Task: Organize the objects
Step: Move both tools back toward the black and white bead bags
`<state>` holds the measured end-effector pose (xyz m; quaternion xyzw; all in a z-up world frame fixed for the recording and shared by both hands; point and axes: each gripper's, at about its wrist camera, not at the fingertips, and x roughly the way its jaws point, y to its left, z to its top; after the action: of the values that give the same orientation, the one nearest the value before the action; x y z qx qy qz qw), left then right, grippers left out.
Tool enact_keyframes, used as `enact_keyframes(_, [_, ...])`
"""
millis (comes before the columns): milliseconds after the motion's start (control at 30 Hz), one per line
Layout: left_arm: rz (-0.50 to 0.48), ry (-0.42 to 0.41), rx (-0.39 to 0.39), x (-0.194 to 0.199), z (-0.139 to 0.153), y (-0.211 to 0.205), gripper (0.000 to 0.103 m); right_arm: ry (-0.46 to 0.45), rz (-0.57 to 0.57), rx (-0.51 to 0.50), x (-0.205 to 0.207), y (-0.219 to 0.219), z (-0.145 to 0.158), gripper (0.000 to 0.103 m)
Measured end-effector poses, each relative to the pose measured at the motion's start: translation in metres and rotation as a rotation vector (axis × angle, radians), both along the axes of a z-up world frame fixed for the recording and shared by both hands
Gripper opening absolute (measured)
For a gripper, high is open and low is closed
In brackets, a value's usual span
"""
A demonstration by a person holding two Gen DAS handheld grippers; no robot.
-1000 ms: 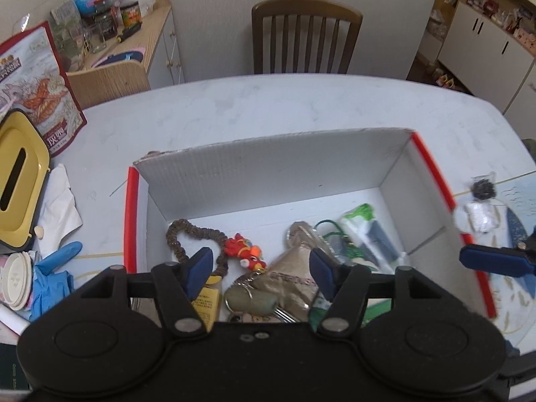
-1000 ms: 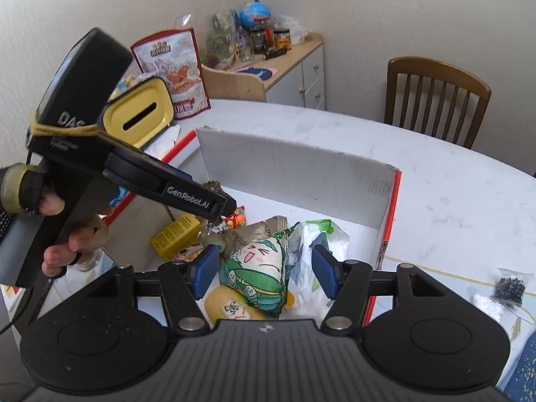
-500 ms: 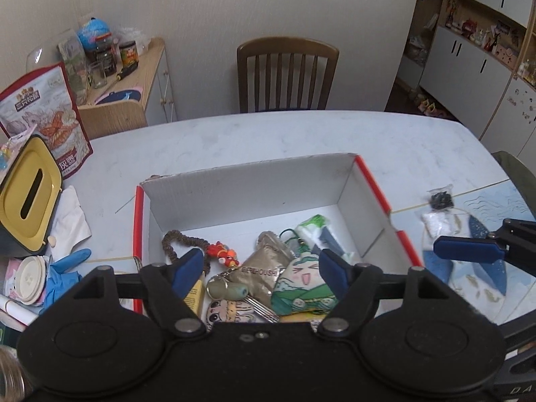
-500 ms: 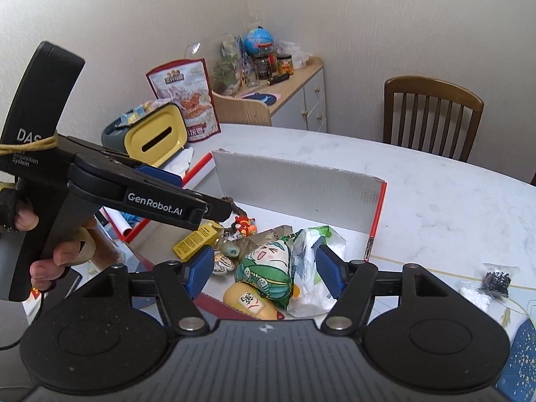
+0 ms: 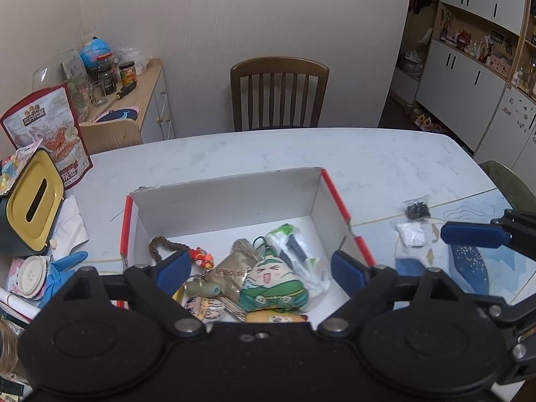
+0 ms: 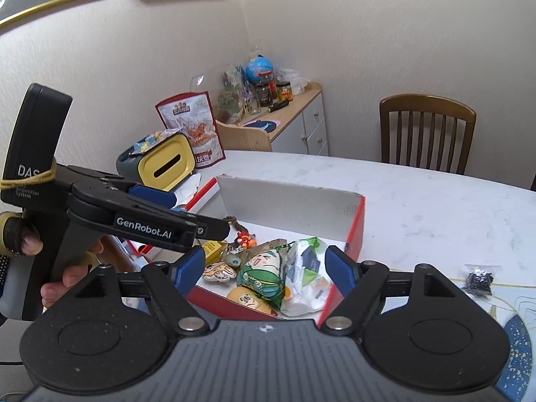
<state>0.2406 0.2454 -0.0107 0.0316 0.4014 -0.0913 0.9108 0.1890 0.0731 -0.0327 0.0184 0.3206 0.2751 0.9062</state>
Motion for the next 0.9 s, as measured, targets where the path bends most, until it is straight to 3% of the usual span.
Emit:
enact_keyframes(333, [0.024, -0.036, -0.019, -0.014, 0.01, -0.036, 0.102, -0.031, 0.04, -0.001, -0.011, -0.045, 0.01, 0.084])
enact_keyframes(667, [0.049, -0.059, -0.027, -0.019, 0.009, -0.082, 0.102, -0.038, 0.031, -0.007, -0.01, -0.111, 0.007, 0.087])
enact_keyframes(900, [0.054, -0.07, -0.034, -0.015, 0.002, -0.118, 0.102, -0.032, -0.025, -0.01, -0.001, -0.17, -0.004, 0.097])
